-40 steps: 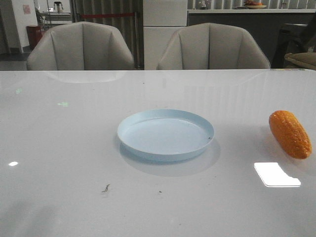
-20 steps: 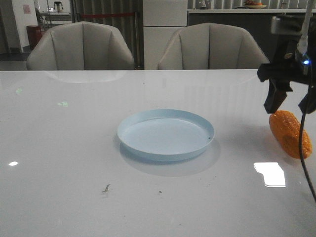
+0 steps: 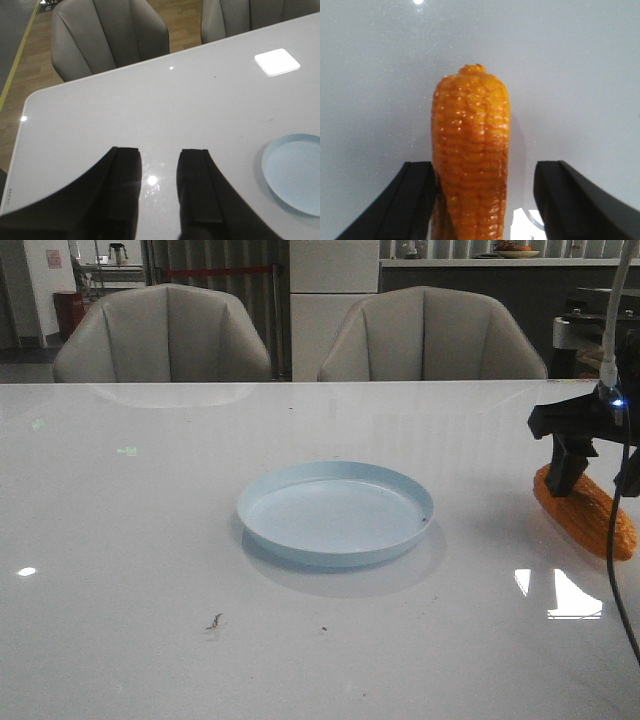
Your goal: Place corn on plate with both arms
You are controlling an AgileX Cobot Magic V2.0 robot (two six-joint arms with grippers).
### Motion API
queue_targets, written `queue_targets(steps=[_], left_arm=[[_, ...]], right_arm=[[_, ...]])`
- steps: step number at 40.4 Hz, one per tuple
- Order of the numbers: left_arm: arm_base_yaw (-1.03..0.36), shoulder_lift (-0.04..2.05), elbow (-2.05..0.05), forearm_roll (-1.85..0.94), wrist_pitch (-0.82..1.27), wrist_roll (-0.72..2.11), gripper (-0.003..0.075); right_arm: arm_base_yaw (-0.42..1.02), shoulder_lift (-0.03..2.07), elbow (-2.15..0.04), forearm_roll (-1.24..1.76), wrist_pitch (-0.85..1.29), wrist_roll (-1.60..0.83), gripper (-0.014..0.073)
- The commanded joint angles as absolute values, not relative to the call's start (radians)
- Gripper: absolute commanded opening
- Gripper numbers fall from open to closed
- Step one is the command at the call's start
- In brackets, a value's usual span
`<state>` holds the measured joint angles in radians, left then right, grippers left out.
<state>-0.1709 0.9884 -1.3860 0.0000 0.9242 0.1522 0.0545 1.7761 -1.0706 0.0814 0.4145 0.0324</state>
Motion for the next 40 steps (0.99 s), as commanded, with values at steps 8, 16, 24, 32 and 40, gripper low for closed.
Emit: queue_targets(steps=[8, 16, 24, 32, 40], left_arm=[[-0.178, 0.957, -1.347, 0.0, 0.836, 0.144, 0.028], [-0.178, 0.957, -1.347, 0.0, 0.817, 0.144, 0.028], [-0.178, 0.957, -1.347, 0.0, 0.813, 0.144, 0.028], [-0.178, 0.957, -1.347, 0.0, 0.809, 0.144, 0.028], [-0.178, 0.957, -1.347, 0.0, 0.809, 0.144, 0.028]], right_arm=[[0.047, 1.731, -1.1, 0.056, 0.337, 0.03, 0.0528], [0.047, 1.755, -1.1, 0.058, 0.365, 0.03, 0.0528], [0.049, 1.768, -1.1, 0.064, 0.369, 0.03, 0.051], [0.049, 1.784, -1.1, 0.064, 0.391, 0.03, 0.0289], [0.06, 1.775, -1.193, 0.065, 0.454, 0.03, 0.0219]])
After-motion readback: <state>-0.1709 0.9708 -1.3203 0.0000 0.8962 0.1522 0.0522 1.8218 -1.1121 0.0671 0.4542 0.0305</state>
